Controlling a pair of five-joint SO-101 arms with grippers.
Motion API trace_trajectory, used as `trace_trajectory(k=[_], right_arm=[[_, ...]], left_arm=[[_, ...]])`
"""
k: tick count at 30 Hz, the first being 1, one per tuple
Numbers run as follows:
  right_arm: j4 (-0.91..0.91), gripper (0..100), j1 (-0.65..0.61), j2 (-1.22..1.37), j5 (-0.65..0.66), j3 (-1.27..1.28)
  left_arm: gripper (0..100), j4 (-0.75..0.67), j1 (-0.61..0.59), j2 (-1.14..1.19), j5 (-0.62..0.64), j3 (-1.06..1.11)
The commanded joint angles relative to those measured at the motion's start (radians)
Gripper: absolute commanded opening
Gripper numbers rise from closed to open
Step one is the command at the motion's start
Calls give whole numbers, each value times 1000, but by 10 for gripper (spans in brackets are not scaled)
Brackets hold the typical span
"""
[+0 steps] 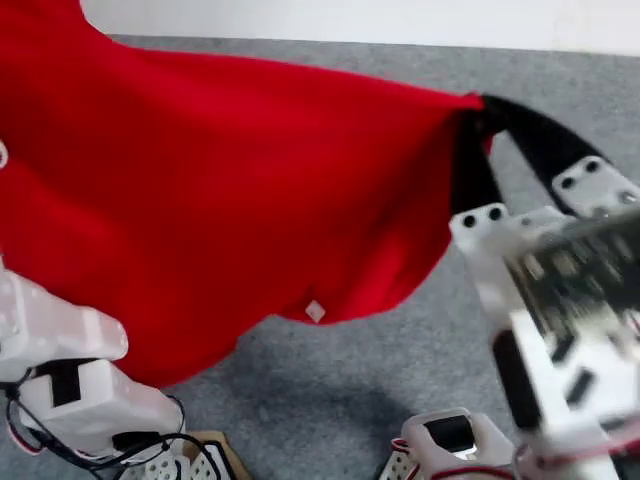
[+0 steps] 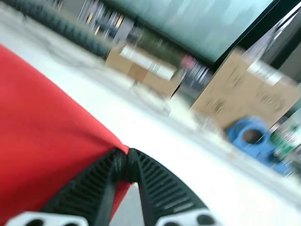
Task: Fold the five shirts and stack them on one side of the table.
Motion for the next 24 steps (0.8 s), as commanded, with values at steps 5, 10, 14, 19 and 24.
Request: trace_trajectory(k=[5, 10, 14, 19, 24], right_arm=[[-68, 8, 7, 53, -9, 367], [-328, 8, 7, 82, -69, 613], [-572, 8, 5, 150, -71, 785], [-835, 8, 12, 294, -71, 903], [-1064, 15, 12, 469, -71, 914]], left_arm=[[6, 135, 41, 255, 2, 12], [6, 129, 39, 489, 2, 10], [6, 48, 31, 661, 2, 10], [7, -158, 16, 857, 0, 8], [9, -296, 16, 1000, -3, 8]])
